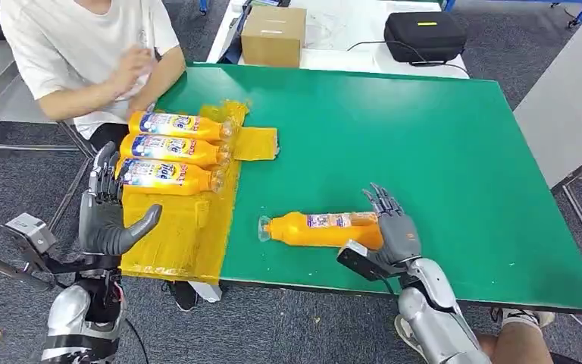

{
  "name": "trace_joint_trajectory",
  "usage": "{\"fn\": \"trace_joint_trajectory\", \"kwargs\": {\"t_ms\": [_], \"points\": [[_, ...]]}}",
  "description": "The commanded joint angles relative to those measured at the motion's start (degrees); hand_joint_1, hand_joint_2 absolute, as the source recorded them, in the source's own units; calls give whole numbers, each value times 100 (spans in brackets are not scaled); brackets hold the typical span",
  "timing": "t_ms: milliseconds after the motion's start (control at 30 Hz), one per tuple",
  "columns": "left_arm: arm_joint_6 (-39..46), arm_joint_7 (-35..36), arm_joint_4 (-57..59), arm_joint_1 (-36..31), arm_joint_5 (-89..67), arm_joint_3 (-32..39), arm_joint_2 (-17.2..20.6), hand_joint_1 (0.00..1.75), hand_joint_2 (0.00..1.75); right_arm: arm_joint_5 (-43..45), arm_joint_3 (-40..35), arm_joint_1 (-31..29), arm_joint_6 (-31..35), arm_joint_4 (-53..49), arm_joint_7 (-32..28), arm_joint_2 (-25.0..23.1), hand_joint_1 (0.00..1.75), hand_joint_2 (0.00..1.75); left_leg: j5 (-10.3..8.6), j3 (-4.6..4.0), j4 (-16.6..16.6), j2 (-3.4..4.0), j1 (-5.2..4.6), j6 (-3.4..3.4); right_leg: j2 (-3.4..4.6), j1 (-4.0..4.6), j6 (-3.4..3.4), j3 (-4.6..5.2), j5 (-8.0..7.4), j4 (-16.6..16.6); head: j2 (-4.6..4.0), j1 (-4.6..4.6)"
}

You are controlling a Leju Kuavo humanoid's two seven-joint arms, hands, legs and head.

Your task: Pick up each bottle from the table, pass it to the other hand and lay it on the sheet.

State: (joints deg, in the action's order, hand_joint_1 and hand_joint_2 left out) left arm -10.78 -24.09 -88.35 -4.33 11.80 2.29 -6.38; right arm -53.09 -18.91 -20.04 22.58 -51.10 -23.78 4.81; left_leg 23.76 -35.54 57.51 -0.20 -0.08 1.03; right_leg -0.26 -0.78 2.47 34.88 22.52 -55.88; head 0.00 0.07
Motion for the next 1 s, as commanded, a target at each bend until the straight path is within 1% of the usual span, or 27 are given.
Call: {"fn": "trace_joint_trajectory", "kwargs": {"t_ms": [33, 100, 133, 200, 233, 300, 333, 500, 533, 600, 633, 667, 700, 733, 867, 900, 933, 1000], "points": [[34, 58, 614, -383, -4, -161, 116, 0, 175, 36, -71, -659, -254, 1314, -113, -240, 0, 175, 11, 30, -3, 5, 4, -9, 5, 4, -11, -26, 11, 1, 0, -2], [50, 83, 691, -425, -19, -167, 142, 0, 175, 29, -113, -739, -310, 1436, -54, -240, 0, 175, 2, 13, -5, 1, 1, -5, 1, 2, -5, -11, 3, 3, 0, -2], [50, 86, 710, -433, -21, -166, 138, 0, 175, 19, -137, -778, -372, 1475, -20, -229, 0, 175, 9, 27, -4, 6, 4, -8, 6, 5, -9, -23, 7, 4, 0, -2], [40, 98, 726, -439, -28, -180, 132, 0, 175, 1, -186, -853, -483, 1553, 24, -216, 0, 175, 5, 15, -4, 6, 1, -5, 5, 2, -6, -11, 4, 1, 0, 0], [40, 98, 726, -439, -28, -180, 132, 0, 175, 1, -186, -853, -483, 1553, 24, -216, 0, 175, 9, 26, -3, 6, 3, -7, 6, 3, -9, -22, 8, 0, 0, -2], [40, 98, 726, -439, -28, -180, 132, 0, 175, 1, -186, -853, -483, 1553, 24, -216, 0, 175, 3, 12, -4, 2, 1, -5, 2, 1, -5, -9, 3, 1, 0, 0], [40, 98, 726, -439, -28, -180, 132, 0, 175, 1, -186, -853, -483, 1553, 24, -216, 0, 175, 8, 24, -3, 3, 3, -7, 3, 3, -9, -21, 8, 0, 0, -2], [1, 140, 805, -468, -44, -237, 124, 0, 175, -218, -452, -1021, -551, 1747, 212, -164, 0, 175, 5, 13, -3, 1, 1, -5, 1, 1, -6, -11, 5, 1, 0, -2], [-2, 144, 830, -478, -45, -248, 121, 0, 175, -307, -542, -1081, -528, 1818, 250, -158, 0, 175, 10, 23, -1, 4, 3, -8, 4, 3, -10, -21, 10, -1, 0, 0], [-17, 152, 872, -499, -44, -265, 120, 0, 175, -448, -702, -1195, -603, 1905, 311, -158, 0, 175, 4, 10, -2, 1, 1, -5, 1, 1, -6, -9, 4, 0, 0, 0], [-23, 156, 887, -508, -39, -269, 119, 0, 175, -554, -796, -1268, -581, 1988, 388, -158, 0, 175, 10, 23, -1, 7, 2, -8, 7, 3, -10, -19, 9, -2, 0, -2], [-26, 159, 896, -508, -36, -269, 117, 0, 175, -831, -1001, -1364, -445, 2071, 564, -125, 0, 175, 6, 13, -1, 4, 1, -6, 4, 1, -7, -10, 5, -2, 0, -2], [-38, 168, 903, -503, -25, -265, 119, 0, 175, -1198, -1280, -1528, -461, 2209, 757, -89, 0, 175, 4, 9, -2, 5, -1, -4, 5, 0, -5, -5, 3, -2, 0, -2], [-46, 172, 909, -504, -20, -265, 122, 0, 175, -1160, -1264, -1583, -534, 2232, 748, -94, 0, 175, 11, 21, 2, 12, 2, -8, 12, 2, -10, -15, 8, -6, 0, -2], [-46, 172, 910, -504, -19, -264, 122, 0, 175, -1160, -1262, -1598, -540, 2233, 748, -92, 0, 175, 6, 15, 0, 3, 1, -6, 2, 2, -7, -12, 6, -2, 0, 0], [-55, 176, 913, -503, -11, -259, 122, 0, 175, -981, -1178, -1604, -682, 2283, 643, -129, 0, 175, 11, 29, 0, 3, 3, -9, 2, 4, -10, -25, 11, -2, 0, 0], [-53, 176, 913, -500, -11, -257, 122, 0, 175, -1175, -1349, -1658, -671, 2322, 726, -103, 0, 175, 6, 17, 0, 0, 2, -6, 0, 3, -7, -15, 7, -1, 0, 0], [-60, 186, 931, -503, 8, -248, 122, 0, 175, -1202, -1420, -1762, -774, 2419, 782, -133, 0, 175, 2, 9, -2, 2, 0, -4, 2, 0, -4, -6, 3, 0, 0, 0]]}}
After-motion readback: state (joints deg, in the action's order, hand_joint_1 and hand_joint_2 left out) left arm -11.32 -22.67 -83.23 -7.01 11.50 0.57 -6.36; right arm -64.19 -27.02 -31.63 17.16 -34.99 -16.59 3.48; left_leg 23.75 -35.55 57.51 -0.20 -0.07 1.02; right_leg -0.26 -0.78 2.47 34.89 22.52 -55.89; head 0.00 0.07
